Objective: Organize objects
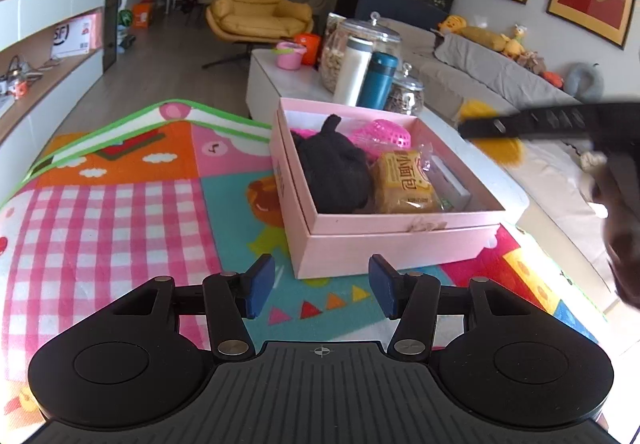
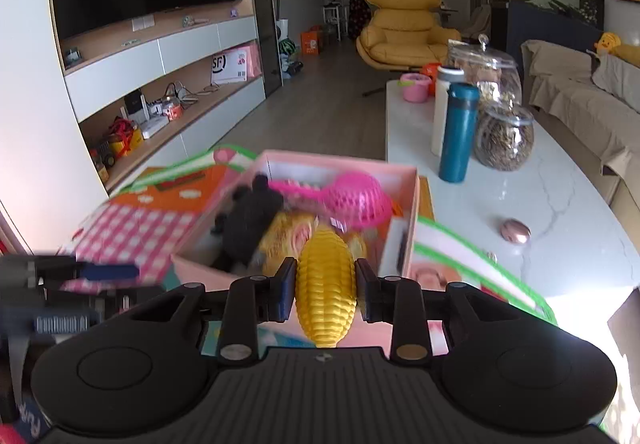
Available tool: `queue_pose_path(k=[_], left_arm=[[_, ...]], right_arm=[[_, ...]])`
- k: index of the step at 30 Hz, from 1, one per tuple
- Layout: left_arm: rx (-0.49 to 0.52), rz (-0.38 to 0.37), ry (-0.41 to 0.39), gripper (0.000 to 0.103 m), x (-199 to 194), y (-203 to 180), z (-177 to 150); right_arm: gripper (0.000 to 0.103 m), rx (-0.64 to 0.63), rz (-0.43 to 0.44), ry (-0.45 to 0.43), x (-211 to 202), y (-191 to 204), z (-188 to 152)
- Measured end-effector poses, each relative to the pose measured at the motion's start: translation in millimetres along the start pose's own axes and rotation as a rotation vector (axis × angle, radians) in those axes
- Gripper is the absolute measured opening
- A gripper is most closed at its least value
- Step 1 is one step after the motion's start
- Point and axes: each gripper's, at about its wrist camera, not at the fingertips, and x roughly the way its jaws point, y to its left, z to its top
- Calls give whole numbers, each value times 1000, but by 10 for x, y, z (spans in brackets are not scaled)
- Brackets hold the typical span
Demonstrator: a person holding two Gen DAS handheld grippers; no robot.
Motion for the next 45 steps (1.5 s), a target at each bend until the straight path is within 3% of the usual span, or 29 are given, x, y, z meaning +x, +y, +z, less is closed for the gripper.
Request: queue_pose_path(k=[3,4,7,14,16,19,20,22,24,26,29,32,35,39,45], left_arm=[[-24,-7,16,56,6,68,-8],[-29,-6,17,56,5,87,0],[-55,-4,-11,56,-27,158,78],[-88,2,-62,56,290,152,392],[-70,35,-41,56,476,103,432],[-43,125,-2,56,684,87,396],[-51,155,8,56,709,118,370],[-103,170,1,82,662,245,301],[-142,183,-10,91,570,349,244],[-159,186,-18,92,496,408,200],[-160,190,-25,93,432,438,170],[-151,200,-29,97,413,473,170],[-145,225,-42,98,405,542,194],[-142,288,-80,100,404,721,252],[-187,311,-109,100,364,856,262]], right_arm=[[31,15,12,-13,436,86,429],[36,29,6,4,612,85,538],[41,63,-42,41,869,18,612],[41,-8,-72,71,347,-243,-127],[41,-11,-67,100,219,-301,-385],[45,-15,-93,26,53,-325,-603],[45,-17,-95,21,38,-316,-613],[45,1,-103,14,21,-310,-625],[45,27,-97,-2,-40,-310,-671],[45,27,-81,-8,-102,-283,-741],[57,-12,-58,40,-83,-201,-892],[58,-58,-79,84,89,-72,-957],[55,-34,-47,116,297,4,-867],[57,-53,-42,95,499,185,-735],[57,-92,-83,64,680,405,-657]])
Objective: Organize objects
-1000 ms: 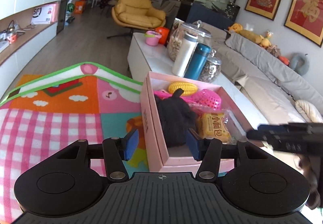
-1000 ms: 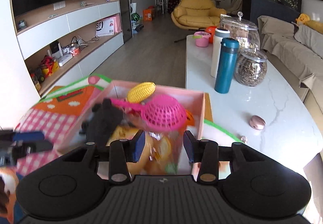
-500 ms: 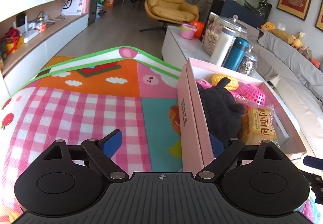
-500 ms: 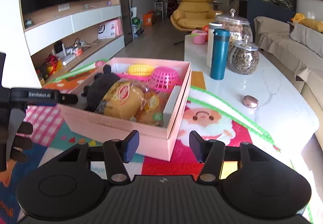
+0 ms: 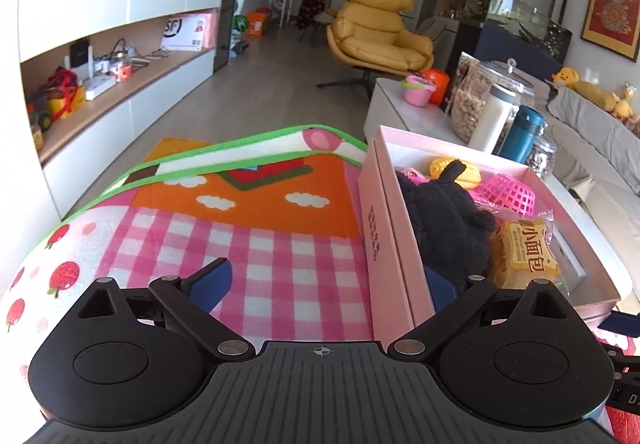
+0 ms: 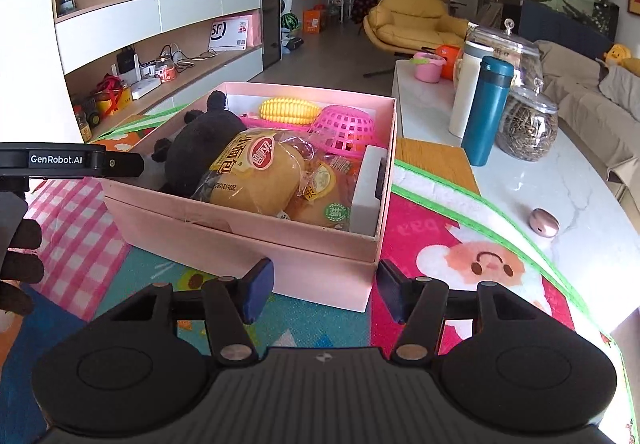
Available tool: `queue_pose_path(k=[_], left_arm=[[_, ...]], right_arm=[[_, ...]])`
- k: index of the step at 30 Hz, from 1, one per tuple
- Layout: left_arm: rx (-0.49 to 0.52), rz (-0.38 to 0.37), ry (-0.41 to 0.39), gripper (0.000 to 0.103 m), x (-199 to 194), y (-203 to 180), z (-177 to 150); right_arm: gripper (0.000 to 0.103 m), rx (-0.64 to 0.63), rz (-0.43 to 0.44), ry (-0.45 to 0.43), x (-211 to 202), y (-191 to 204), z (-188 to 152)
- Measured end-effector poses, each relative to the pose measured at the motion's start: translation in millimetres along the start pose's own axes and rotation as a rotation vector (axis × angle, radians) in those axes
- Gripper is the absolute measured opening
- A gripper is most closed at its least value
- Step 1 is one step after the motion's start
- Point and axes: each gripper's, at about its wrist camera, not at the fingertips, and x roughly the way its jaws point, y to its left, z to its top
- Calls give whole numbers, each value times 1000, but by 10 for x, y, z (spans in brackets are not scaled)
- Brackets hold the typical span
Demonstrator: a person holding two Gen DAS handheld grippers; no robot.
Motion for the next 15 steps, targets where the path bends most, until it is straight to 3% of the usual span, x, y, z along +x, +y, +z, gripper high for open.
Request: queue_pose_path(k=[2,5,7,9,15], left_arm=[[8,-1,-29,100,-120,-37,-36],[38,-42,-81,100,-405,-128,-181],[69,-59,-75,100,-598,-204,-378],[68,-74,-46,100,-750,-256,-619],[140,-35,-3,100,-914,-479,-1113]], right_arm=[[60,6,-23,3,-42,35,-35],[80,31,-12,7,-208,54,-182],[95,53,-28,16,-325,91,-347],[103,75,-45,30,-407,126,-509],[103,89,-72,69,-414,151,-712]])
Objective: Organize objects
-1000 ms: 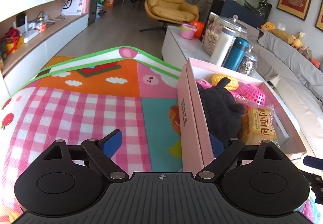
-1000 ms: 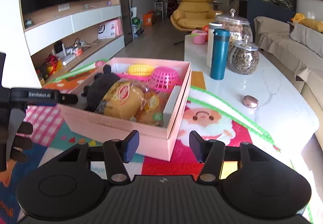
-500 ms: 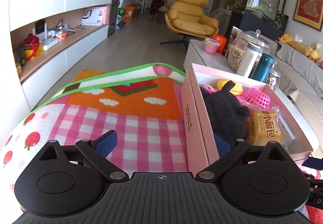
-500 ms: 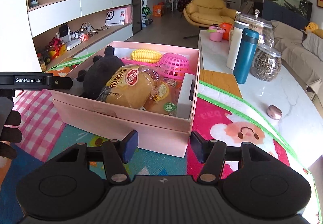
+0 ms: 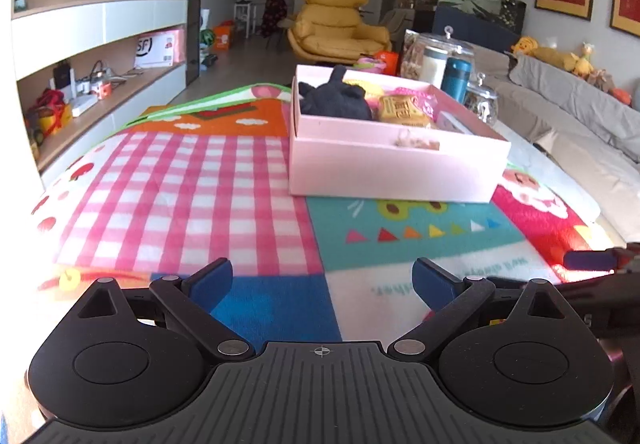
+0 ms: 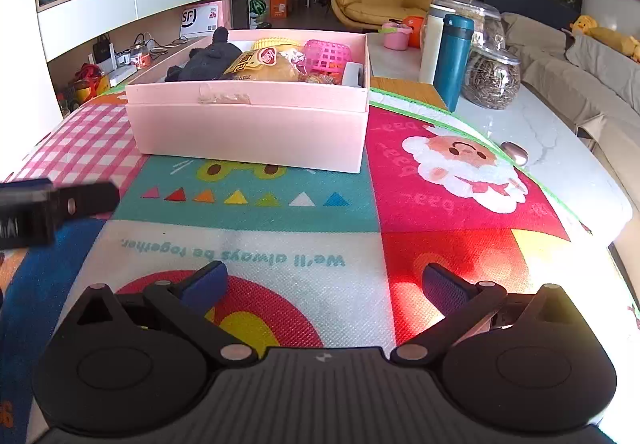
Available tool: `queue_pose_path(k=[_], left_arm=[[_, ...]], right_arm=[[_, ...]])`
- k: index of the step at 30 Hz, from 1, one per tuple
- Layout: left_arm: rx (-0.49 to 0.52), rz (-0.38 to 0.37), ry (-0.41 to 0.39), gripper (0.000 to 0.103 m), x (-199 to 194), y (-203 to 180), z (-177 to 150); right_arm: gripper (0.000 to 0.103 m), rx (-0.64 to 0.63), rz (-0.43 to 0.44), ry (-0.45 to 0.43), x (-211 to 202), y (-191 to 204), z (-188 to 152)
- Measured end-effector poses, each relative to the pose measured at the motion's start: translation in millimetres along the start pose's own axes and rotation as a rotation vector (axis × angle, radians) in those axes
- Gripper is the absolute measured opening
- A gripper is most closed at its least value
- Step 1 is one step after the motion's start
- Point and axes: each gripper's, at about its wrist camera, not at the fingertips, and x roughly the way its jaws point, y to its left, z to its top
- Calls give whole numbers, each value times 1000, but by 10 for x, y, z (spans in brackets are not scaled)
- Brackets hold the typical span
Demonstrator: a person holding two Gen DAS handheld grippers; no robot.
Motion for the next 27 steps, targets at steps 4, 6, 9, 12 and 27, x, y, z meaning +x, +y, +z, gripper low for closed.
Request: queue_pose_path(k=[4,6,9,12,27], left_arm=[[9,75,32,99,59,-49,-47],[20,91,38,99,78,-63,-65],[46,113,44,100,86,-98,-90],[43,111,44,100,89,-87,-94],[43,111,44,100,93,-86,-92]], right_arm=[[103,34,6,-12,-1,-30,-52],[103,23,5,-48,-14,-29,-99],[103,31,17,-71,-26,-56,-127],[103,25,13,-68,-15,-47,-118],[103,26,13,-70,-12,-38,-121]])
